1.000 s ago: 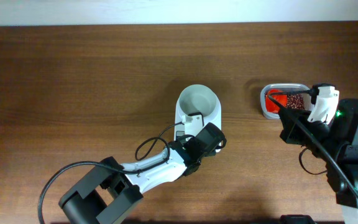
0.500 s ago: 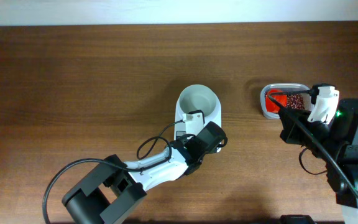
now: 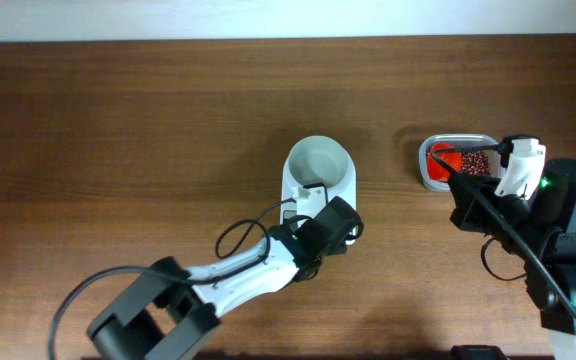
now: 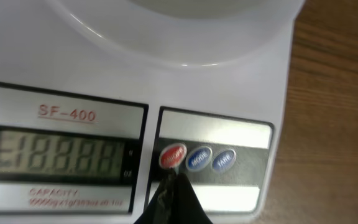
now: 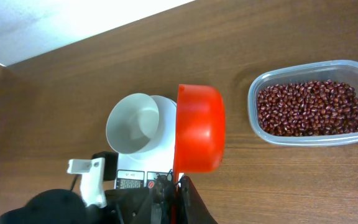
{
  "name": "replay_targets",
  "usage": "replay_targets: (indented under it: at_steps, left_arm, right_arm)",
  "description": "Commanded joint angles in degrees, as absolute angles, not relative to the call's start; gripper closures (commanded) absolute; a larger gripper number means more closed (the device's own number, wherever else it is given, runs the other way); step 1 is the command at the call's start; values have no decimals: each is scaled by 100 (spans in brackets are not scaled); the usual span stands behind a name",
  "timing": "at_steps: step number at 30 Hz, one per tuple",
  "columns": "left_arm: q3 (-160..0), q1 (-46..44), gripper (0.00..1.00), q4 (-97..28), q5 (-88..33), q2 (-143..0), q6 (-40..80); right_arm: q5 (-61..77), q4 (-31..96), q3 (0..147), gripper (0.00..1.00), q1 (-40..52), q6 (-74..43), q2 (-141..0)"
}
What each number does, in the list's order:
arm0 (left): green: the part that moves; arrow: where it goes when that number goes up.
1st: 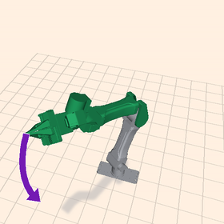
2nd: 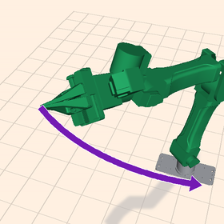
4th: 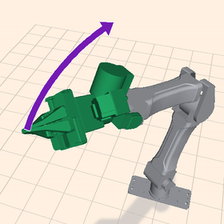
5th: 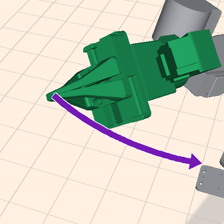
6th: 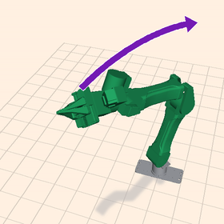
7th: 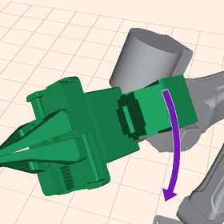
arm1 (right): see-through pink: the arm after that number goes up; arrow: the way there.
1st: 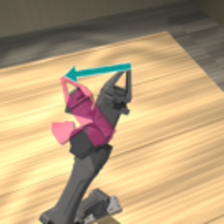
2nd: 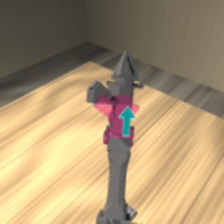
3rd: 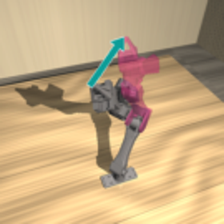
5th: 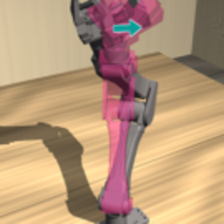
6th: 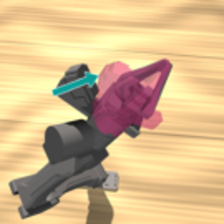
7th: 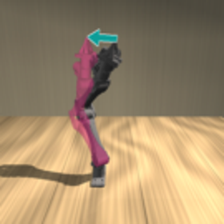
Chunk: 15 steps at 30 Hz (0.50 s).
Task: Scoop and weigh 50g on scale
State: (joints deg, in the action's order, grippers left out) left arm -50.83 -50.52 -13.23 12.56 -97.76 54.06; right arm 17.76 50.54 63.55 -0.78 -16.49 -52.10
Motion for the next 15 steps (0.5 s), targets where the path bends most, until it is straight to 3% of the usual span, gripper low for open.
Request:
replay_targets:
  at_steps: [1, 6, 10, 13, 14, 15]
  left_arm:
    - [-5041, -5059, 100, -1636, 1004, -8986, 5234]
    - [-5041, -5013, 99, -2298, 1007, -7970, 3310]
    - [-5043, -4619, 92, -2958, 1004, -7065, 2655]
    - [-5043, -3968, 69, -3409, 1009, -5996, 2193]
    - [-5043, -3868, 57, -3487, 1013, -5817, 2165]
    - [-5041, -3728, 20, -3597, 1052, -5564, 2152]
  right_arm:
    - [1686, 5009, 6469, 96, -115, -1629, -5223]
    - [1686, 4971, 6469, 96, -115, -1632, -5225]
    - [1688, 4971, 6469, 96, -115, -1632, -5225]
    - [1686, 4967, 6469, 96, -115, -1695, -5225]
    - [1688, 4963, 6469, 96, -115, -1695, -5229]
    - [1691, 4956, 6469, 96, -115, -1697, -5238]
